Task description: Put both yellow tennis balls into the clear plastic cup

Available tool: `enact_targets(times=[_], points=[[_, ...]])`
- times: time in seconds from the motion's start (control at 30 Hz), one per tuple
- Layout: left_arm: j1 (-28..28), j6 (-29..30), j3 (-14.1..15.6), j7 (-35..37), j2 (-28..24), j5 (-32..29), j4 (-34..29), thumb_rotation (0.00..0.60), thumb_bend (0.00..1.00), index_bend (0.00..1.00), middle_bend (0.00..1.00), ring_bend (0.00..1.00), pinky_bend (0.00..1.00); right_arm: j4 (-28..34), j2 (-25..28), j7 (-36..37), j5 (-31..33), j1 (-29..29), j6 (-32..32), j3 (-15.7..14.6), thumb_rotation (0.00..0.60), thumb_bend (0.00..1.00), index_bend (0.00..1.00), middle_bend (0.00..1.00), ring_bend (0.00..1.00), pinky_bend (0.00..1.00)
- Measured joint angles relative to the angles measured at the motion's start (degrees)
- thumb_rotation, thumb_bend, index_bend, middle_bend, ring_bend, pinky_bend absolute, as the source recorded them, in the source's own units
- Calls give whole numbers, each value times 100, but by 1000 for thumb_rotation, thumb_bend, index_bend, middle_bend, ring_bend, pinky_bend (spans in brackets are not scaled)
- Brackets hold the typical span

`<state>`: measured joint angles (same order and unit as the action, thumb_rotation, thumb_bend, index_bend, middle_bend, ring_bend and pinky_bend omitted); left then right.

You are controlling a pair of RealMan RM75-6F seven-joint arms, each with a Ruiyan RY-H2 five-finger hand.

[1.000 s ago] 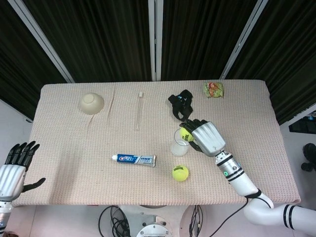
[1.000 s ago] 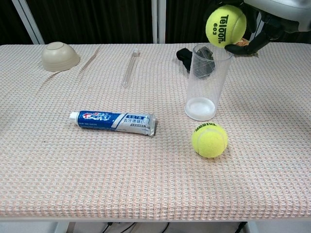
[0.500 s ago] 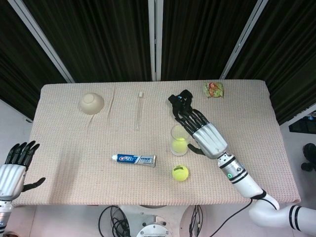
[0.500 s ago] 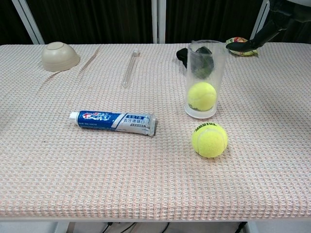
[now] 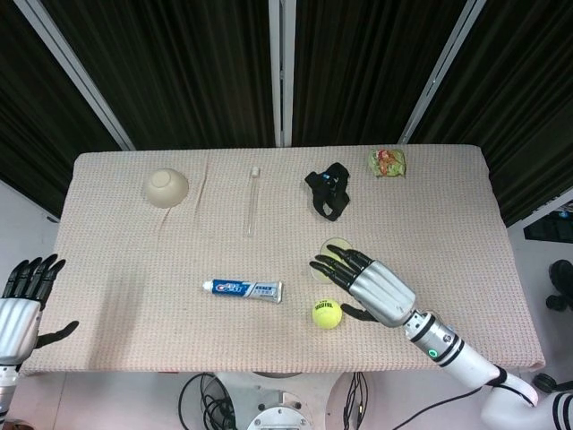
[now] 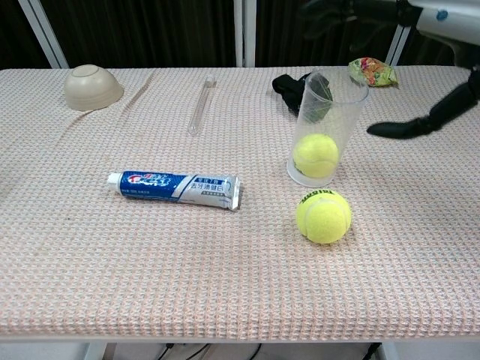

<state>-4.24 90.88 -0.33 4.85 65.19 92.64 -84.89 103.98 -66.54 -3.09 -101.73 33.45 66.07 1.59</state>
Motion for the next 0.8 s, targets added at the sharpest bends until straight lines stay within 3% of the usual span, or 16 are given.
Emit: enact_targets(times=[0.27,0.4,0.53,0.8], points=[[-1,-50,3,-9,-36,-32,-41,600,106,14,0,0,0,-234,136,261,-149,-105,-340,-571,600,204,49,157,89,293],[6,-54,-5,0,-40,-57,-56,600,123,15,0,0,0,-454,53,328,-77,-131,-443,-636,600,224,54,159,89,294],[2,-66,21,-31,-57,-9,-77,600,164,15,0,0,0,-712,-78,409,14,-115,-585,-670,600,318,53,148,83,290],[-8,-93,73,128,-132,68,-86,600,163,14,0,0,0,-1087,-430,577,194,39,-875,-623,600,327,1,121,78,284]])
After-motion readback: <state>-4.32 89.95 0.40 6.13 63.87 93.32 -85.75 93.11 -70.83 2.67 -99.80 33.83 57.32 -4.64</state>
